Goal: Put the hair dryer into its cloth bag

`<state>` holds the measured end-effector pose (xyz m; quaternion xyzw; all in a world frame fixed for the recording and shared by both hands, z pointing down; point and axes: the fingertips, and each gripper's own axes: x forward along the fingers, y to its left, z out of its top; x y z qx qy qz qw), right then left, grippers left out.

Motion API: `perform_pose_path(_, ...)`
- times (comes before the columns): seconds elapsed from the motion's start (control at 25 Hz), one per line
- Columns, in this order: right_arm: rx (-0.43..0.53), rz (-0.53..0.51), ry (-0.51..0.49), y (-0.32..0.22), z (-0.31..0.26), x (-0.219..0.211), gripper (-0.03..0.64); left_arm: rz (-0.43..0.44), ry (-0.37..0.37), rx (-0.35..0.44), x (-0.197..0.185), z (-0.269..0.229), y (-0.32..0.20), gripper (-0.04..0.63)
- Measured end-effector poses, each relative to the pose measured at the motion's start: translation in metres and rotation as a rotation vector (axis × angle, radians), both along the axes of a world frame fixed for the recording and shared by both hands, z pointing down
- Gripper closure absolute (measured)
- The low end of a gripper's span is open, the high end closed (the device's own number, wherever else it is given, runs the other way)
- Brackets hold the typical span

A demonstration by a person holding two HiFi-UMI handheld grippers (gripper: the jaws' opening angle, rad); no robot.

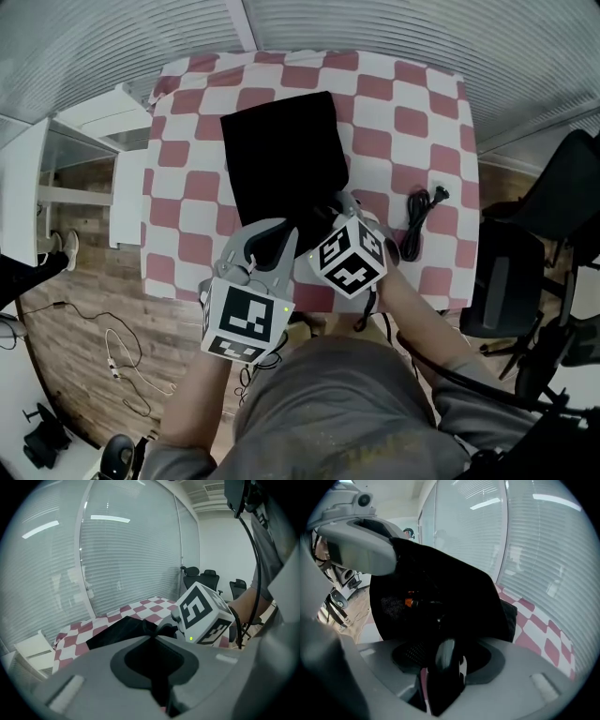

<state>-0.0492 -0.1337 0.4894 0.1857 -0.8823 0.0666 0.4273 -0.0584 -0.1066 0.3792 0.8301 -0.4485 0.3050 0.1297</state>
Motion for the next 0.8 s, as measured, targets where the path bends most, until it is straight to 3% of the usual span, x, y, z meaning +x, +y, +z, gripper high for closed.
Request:
perform_pose_path(0.28,0.006,-0.005,-0.014,0.009,-0.003,0.015,0.346,-0.041,0.018,0.021,-0.003,0.008,0.006,0.575)
perform_pose_path(0.56,-0.001,0.012,0.000,0.013,-0.008,0.030,0.337,-0.129,-0.017,0.089,-0.011,0.011,0.024,0.348)
perform_pose_path(0.8,0.028,0.040,-0.045,0.007,-0.033,0.028,0.353,-0.167,-0.073,0.083,-0.019,0.037,0.035,0.316)
